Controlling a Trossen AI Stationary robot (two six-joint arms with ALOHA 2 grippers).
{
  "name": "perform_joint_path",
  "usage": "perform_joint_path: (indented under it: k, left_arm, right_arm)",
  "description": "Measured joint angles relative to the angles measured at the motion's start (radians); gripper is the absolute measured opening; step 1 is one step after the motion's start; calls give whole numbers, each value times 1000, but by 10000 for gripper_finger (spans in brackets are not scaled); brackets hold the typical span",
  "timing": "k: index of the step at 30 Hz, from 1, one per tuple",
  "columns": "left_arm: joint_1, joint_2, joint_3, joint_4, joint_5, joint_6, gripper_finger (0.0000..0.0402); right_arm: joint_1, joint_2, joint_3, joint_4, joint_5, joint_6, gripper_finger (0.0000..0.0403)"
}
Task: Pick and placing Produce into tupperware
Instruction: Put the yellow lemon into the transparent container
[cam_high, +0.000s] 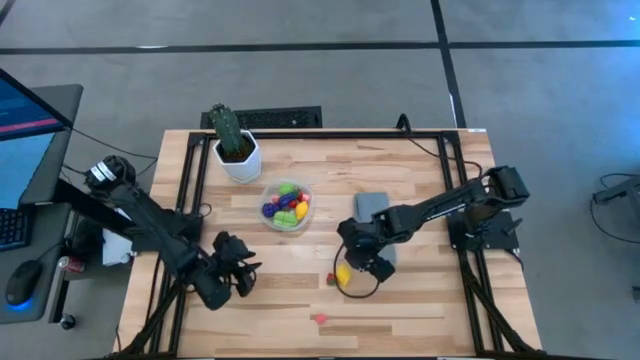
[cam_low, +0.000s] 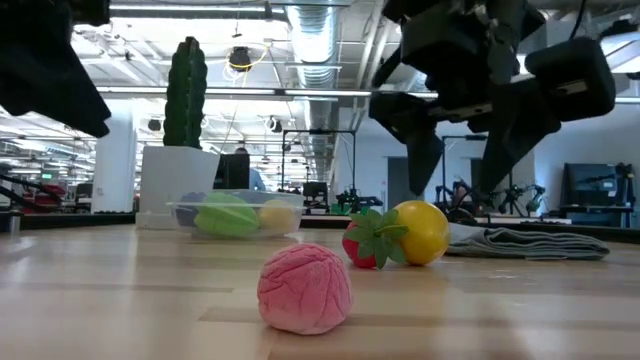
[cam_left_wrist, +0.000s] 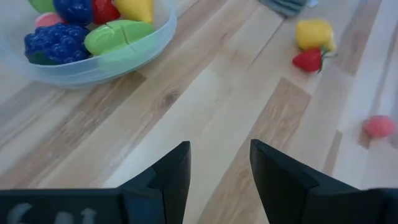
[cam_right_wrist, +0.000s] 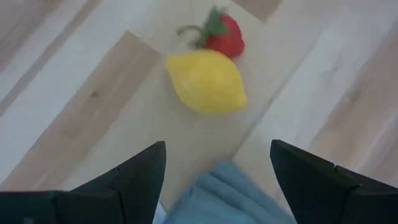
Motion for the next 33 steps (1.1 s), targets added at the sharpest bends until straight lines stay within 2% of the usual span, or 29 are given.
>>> perform_joint_path:
  k: [11, 33]
  left_arm:
    - [-67, 0, 0, -15, -44, -107, 155]
    - [-143, 0, 0, -14, -98, -198, 155]
  right_arm:
    - [51, 71, 63, 39, 35, -23, 311]
    - [52, 88, 62, 108, 43, -77, 311]
